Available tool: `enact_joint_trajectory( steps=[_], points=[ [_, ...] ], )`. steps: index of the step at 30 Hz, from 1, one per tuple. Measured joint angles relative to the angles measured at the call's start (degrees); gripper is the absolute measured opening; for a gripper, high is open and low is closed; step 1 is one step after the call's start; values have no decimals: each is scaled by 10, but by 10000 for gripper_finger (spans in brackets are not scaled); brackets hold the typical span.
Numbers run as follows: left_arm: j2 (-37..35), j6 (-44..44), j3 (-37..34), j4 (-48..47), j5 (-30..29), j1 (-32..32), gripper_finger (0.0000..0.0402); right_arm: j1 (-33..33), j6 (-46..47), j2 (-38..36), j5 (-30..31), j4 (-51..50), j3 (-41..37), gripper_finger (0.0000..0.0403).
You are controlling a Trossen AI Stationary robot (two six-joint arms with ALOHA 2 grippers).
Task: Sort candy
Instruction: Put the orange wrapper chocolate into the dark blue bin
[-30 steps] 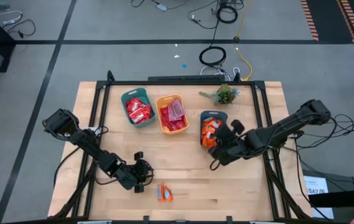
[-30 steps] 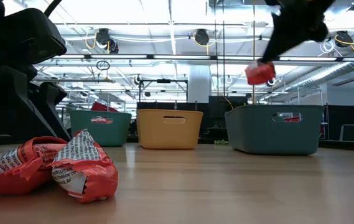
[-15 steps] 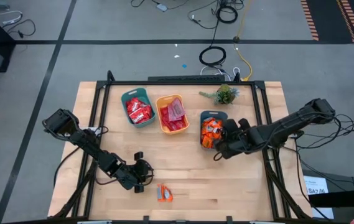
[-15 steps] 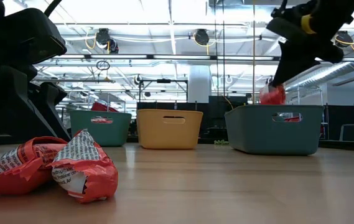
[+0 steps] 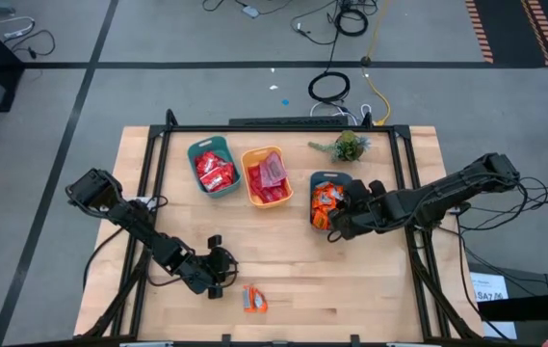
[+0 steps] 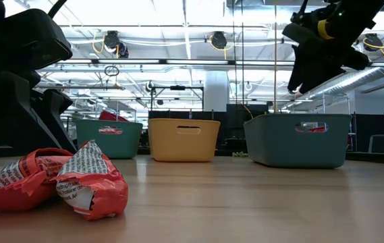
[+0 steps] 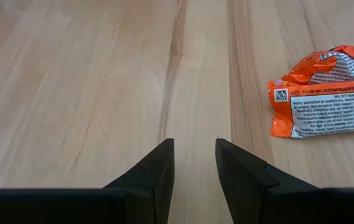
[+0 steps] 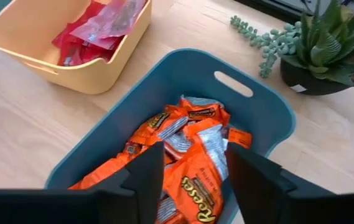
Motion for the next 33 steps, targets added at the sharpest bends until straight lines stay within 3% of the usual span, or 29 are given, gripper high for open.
enact_joint_trajectory(
  steps=[11, 18, 26, 30, 33],
  points=[
    [0, 0, 0, 0, 0, 0, 128, 1, -23, 0, -30, 95, 0, 206],
    [0, 0, 0, 0, 0, 0, 128, 11, -212, 19, -38, 292, 0, 206],
    [0, 0, 0, 0, 0, 0, 128, 31, -400, 104, -131, 489, 1, 206],
    [0, 0, 0, 0, 0, 0, 128, 43, -459, 160, -197, 546, 1, 206],
    [0, 0, 0, 0, 0, 0, 128, 54, -475, 201, -212, 568, 10, 206]
  ],
)
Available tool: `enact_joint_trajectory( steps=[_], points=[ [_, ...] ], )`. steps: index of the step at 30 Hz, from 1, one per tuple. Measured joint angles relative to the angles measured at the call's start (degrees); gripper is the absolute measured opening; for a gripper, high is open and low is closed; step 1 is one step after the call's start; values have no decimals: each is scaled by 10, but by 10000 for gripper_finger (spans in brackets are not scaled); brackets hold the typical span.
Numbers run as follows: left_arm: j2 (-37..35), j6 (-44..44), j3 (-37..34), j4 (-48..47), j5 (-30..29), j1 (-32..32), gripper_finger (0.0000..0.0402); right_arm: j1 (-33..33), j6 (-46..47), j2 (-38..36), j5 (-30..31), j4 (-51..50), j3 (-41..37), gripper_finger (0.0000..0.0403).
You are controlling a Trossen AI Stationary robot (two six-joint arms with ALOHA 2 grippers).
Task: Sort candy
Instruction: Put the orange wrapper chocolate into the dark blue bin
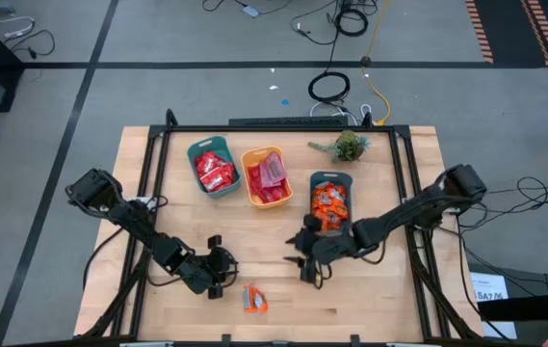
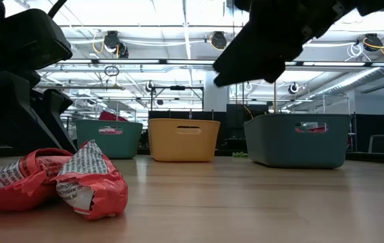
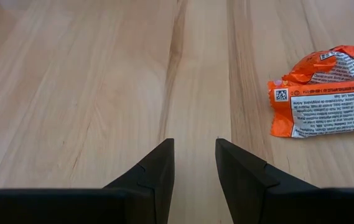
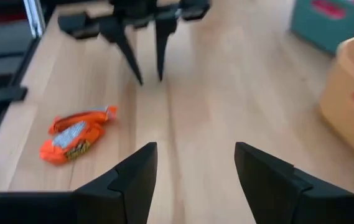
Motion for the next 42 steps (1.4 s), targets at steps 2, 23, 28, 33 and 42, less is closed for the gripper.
enact_joint_trajectory(
  steps=[2, 23, 28, 33, 42],
  points=[
    [0, 0, 0, 0, 0, 0, 128, 6, 0, 29, 0, -1, 16, 206],
    [0, 0, 0, 3, -2, 0, 128, 57, 53, 299, -26, -154, 358, 206],
    [0, 0, 0, 4, -2, 0, 128, 57, 106, 332, -58, -162, 387, 206],
    [0, 0, 0, 5, -2, 0, 128, 57, 125, 359, -58, -162, 389, 206],
    [0, -1, 0, 10, -2, 0, 128, 52, 125, 385, -48, -172, 392, 143]
  ],
)
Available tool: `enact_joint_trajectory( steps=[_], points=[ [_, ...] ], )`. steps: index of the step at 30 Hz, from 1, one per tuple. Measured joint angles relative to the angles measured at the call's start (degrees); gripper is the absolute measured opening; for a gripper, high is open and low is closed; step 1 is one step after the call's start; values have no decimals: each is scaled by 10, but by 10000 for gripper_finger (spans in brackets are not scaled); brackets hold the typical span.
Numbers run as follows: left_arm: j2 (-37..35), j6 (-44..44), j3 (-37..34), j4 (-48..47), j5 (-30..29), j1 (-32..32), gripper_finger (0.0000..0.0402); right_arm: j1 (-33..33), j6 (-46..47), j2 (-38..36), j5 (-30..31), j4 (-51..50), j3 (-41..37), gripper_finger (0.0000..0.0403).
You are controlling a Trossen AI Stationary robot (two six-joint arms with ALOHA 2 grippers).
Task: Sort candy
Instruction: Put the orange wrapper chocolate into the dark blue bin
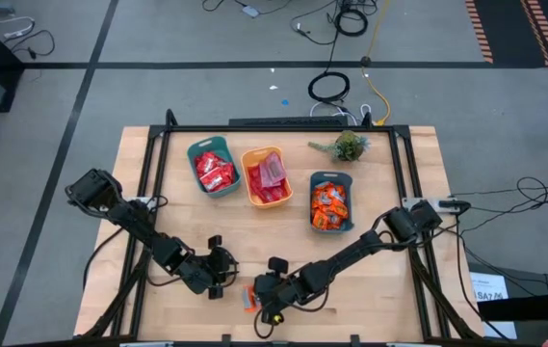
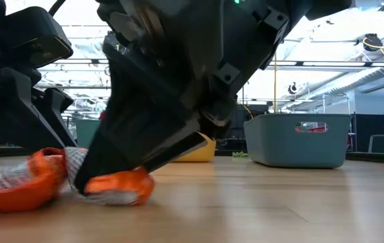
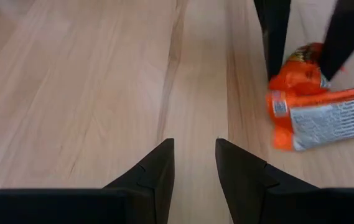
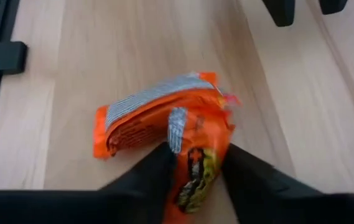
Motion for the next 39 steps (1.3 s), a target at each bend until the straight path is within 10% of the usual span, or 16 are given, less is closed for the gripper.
enact_joint_trajectory(
  steps=[5, 12, 29, 39],
  points=[
    [0, 0, 0, 1, 0, 0, 128, 0, -7, -2, 0, -5, -1, 27],
    [0, -15, 0, 0, 0, 0, 128, 0, -6, -45, -1, -62, -6, 37],
    [0, -14, 0, -3, 0, 0, 128, -4, 155, -260, 295, -497, -3, 17],
    [0, -14, 0, -2, 0, 0, 128, -44, 299, -329, 338, -690, -54, 17]
  ],
)
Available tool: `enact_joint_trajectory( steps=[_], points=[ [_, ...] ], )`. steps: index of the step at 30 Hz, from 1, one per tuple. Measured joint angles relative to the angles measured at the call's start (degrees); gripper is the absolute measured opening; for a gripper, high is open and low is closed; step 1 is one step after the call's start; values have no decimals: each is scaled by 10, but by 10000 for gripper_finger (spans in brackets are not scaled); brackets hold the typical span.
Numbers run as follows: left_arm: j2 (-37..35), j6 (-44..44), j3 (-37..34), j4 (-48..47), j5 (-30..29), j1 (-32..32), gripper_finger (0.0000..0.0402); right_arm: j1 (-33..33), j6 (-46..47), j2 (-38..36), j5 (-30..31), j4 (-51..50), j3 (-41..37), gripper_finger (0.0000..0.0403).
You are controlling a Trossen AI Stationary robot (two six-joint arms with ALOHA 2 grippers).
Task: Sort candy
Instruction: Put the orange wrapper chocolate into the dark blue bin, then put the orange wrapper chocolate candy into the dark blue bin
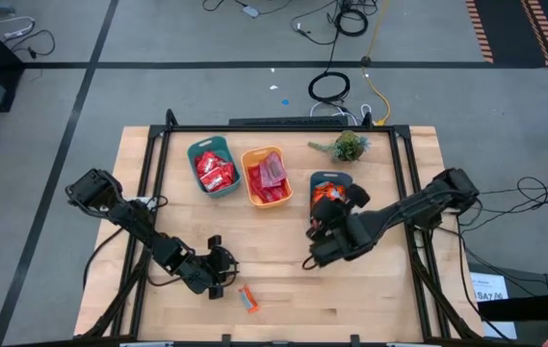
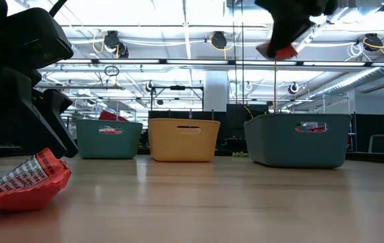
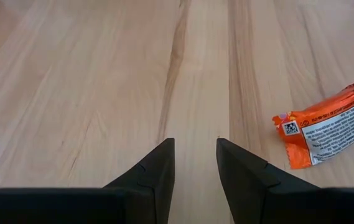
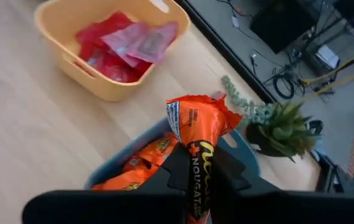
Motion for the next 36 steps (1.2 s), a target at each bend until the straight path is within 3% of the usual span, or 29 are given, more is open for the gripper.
enact_joint_trajectory(
  steps=[11, 15, 23, 36],
  points=[
    [0, 0, 0, 0, 0, 0, 128, -74, -62, -170, -95, 290, -252, 17],
    [0, 0, 0, 0, 0, 0, 128, -96, -63, -202, -108, 354, -315, 21],
    [0, 0, 0, 0, 0, 0, 128, -102, -65, -208, -109, 377, -332, 60],
    [0, 0, 0, 0, 0, 0, 128, -107, -93, -208, -108, 397, -332, 176]
  ],
)
